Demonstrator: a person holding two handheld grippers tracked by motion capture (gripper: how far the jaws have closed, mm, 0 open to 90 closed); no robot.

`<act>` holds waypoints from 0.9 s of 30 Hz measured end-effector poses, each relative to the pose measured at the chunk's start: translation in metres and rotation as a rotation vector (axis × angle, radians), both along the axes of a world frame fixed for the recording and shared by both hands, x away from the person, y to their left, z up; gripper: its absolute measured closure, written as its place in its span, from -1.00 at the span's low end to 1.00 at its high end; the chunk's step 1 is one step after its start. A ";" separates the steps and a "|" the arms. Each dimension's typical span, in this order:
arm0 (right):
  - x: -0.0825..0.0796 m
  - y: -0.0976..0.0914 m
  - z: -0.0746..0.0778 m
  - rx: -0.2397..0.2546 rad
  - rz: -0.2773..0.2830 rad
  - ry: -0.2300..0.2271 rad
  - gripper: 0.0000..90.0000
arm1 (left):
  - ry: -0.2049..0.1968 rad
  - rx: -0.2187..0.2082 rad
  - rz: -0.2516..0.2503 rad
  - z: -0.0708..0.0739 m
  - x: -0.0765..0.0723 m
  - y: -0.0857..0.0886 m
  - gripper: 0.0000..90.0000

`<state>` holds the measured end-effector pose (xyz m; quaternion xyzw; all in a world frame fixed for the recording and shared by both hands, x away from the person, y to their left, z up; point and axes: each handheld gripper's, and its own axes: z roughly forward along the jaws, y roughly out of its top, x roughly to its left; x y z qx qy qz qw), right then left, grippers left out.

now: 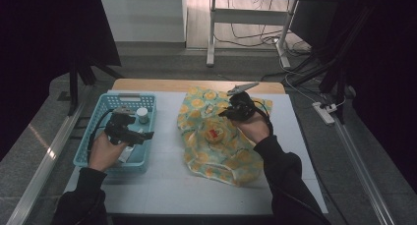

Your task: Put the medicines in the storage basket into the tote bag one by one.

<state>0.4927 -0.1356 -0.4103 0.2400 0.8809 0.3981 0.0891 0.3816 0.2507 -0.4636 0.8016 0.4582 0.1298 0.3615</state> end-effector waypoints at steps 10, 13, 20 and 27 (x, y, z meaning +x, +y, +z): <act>0.000 0.001 -0.001 -0.003 0.000 0.004 0.99 | 0.057 0.059 0.053 -0.014 0.004 0.025 -1.00; 0.000 0.001 -0.002 -0.003 0.001 0.006 0.99 | 0.090 0.088 0.057 -0.021 0.010 0.028 -1.00; 0.000 0.001 -0.003 -0.004 0.004 0.007 0.99 | 0.178 0.141 0.061 -0.036 0.023 0.027 -1.00; 0.000 0.001 -0.004 -0.003 0.007 0.010 0.99 | 0.296 0.220 0.041 -0.052 0.031 0.021 -1.00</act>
